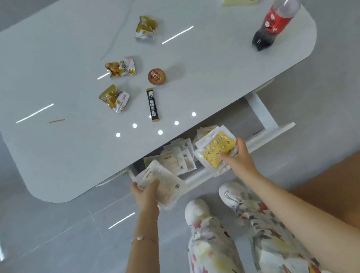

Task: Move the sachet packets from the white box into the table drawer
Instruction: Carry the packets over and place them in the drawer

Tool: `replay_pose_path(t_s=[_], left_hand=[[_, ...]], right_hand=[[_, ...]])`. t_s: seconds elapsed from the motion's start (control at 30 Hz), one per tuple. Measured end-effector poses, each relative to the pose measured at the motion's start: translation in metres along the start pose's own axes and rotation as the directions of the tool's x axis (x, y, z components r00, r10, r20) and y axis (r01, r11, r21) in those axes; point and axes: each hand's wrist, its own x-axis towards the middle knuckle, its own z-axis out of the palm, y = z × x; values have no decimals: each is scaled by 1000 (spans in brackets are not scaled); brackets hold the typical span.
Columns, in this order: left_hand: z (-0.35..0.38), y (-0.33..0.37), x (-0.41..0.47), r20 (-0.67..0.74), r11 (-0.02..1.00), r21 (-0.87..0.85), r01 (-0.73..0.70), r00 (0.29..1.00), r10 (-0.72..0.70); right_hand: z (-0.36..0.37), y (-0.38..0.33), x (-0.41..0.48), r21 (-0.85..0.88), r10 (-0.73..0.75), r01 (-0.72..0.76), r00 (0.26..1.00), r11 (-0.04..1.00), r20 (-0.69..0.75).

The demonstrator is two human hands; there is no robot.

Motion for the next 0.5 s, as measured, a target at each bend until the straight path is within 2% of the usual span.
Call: replay_pose_path(t_s=[0.1,0.27,0.5], left_hand=[[36,-33,68,-10,997,-81,5,1000,-6],[60,-69,152,-40,984,-145,106,993,-113],[58,-93,189,-118,984,-175,19,992,-40]], right_hand=[[28,45,88,-7,78,-78,995,997,56],[56,98,192,108,282,-302,945,947,165],[67,120,224,72,296,-306,948,949,119]])
